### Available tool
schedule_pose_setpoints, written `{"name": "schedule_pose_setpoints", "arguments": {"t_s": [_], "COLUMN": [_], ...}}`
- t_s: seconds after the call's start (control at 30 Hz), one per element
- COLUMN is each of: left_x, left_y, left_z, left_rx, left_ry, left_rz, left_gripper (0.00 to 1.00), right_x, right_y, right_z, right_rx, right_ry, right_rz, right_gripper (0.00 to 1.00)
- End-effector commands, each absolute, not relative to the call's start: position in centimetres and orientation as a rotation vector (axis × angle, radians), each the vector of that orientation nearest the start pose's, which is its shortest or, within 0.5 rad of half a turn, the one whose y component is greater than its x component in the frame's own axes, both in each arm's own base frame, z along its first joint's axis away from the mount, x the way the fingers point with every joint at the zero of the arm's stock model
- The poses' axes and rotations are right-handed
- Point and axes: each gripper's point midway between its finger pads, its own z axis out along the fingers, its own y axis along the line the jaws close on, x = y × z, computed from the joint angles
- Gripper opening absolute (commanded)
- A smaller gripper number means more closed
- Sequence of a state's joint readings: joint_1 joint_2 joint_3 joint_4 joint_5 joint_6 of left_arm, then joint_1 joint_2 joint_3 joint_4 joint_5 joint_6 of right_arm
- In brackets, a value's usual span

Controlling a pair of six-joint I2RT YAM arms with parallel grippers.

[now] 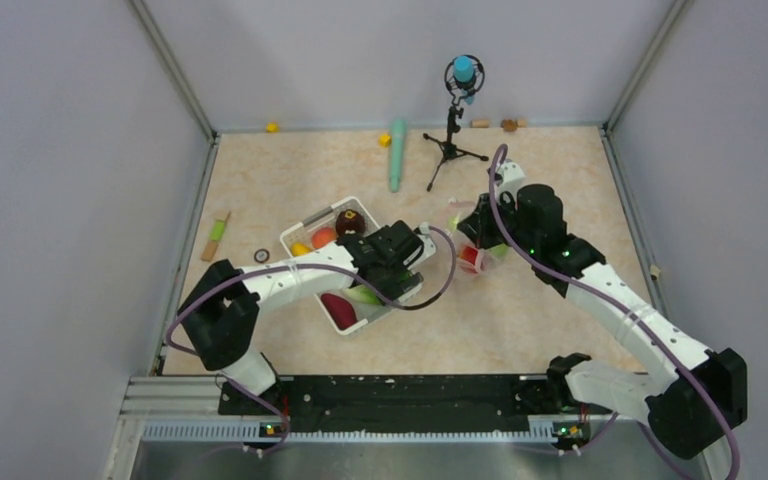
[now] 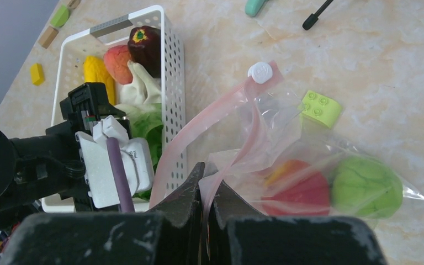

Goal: Place the food in the zip-top bag and seal the zipper
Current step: Pick up the fake vegetable from the bin.

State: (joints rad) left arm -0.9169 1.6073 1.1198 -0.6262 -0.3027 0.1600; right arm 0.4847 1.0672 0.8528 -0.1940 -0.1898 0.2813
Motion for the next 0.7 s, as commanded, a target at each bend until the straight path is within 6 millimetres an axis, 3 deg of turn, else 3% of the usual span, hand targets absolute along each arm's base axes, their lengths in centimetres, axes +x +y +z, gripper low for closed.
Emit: {"name": "schedule_pose_setpoints", "arguments": {"t_s": [0.0, 0.13, 0.2, 0.23, 0.33, 0.4, 0.43, 0.53, 0.67], "left_x": [26.6, 26.7, 27.1, 27.3, 27.4, 27.4, 27.5, 27.5, 28.0], "left_y": [-25.2, -24.6, -24.7, -24.8, -24.9, -24.5, -24.2, -23.0, -21.3], "left_z": [9.0, 7.8, 7.3, 7.1, 6.6, 7.1, 7.6, 10.1, 14.9], "left_rx": [1.284, 1.272, 1.249, 1.226, 1.185, 1.135, 1.1, 0.999, 0.79], "left_ry": [2.211, 2.248, 2.268, 2.278, 2.299, 2.301, 2.297, 2.266, 2.181], "left_rz": [0.104, 0.14, 0.168, 0.171, 0.168, 0.184, 0.195, 0.206, 0.214], "left_gripper": [0.96, 0.95, 0.88, 0.8, 0.46, 0.08, 0.0, 0.0, 0.0], "right_x": [29.8, 29.8, 29.8, 29.8, 29.9, 29.8, 29.8, 29.7, 29.6], "right_y": [20.9, 21.1, 21.2, 21.3, 21.4, 21.5, 21.5, 21.5, 21.4], "right_z": [24.4, 24.5, 24.4, 24.3, 24.2, 24.2, 24.3, 24.3, 24.7], "right_rx": [-0.353, -0.358, -0.358, -0.358, -0.357, -0.358, -0.359, -0.356, -0.348], "right_ry": [1.925, 1.92, 1.919, 1.92, 1.925, 1.927, 1.926, 1.925, 1.918], "right_rz": [0.721, 0.737, 0.744, 0.748, 0.758, 0.763, 0.765, 0.77, 0.766], "right_gripper": [0.0, 0.0, 0.0, 0.0, 0.0, 0.0, 0.0, 0.0, 0.0]}}
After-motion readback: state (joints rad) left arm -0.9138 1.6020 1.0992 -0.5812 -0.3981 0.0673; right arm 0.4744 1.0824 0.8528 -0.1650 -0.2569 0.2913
